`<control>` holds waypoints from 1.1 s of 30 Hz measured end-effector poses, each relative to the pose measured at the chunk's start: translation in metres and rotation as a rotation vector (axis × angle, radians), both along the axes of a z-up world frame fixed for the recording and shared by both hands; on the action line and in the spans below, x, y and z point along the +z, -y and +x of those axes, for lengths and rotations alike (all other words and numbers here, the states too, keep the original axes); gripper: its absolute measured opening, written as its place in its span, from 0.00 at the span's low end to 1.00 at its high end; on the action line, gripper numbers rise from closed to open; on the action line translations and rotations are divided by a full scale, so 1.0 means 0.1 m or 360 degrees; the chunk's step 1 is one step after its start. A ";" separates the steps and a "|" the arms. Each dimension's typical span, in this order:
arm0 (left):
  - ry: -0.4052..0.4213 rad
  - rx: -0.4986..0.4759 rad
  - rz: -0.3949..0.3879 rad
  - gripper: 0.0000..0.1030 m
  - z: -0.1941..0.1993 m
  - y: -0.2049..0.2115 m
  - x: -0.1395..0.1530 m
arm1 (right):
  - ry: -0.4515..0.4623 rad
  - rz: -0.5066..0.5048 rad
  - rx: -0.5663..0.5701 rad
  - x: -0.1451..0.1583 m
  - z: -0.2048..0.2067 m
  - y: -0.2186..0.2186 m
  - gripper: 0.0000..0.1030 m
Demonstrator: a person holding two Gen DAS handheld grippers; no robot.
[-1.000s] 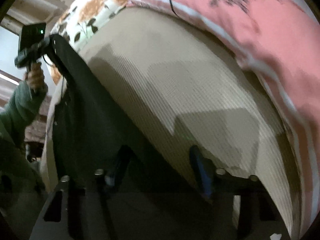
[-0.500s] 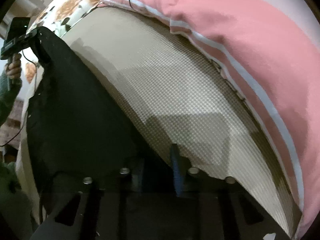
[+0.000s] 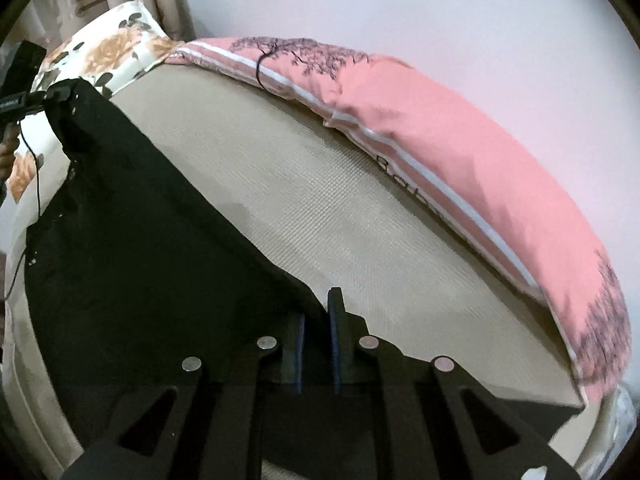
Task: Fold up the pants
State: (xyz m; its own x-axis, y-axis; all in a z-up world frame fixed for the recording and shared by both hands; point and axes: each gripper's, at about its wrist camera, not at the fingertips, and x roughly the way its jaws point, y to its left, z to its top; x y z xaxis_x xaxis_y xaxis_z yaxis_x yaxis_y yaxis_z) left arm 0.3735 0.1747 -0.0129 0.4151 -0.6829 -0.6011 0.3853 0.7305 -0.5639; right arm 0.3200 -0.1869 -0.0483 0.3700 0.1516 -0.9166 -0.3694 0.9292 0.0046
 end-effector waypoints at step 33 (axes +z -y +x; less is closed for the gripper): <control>-0.0272 -0.0137 0.0715 0.62 -1.89 -0.28 -0.48 | -0.0174 -0.0022 -0.0219 -0.50 -2.06 -0.58 0.44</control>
State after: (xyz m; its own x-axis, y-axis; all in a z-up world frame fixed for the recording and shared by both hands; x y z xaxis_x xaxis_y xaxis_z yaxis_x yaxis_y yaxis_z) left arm 0.1844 0.2026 -0.0610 0.2383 -0.3681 -0.8988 0.3843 0.8856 -0.2608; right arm 0.1137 -0.1291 -0.0982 0.2845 0.0936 -0.9541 -0.2368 0.9712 0.0246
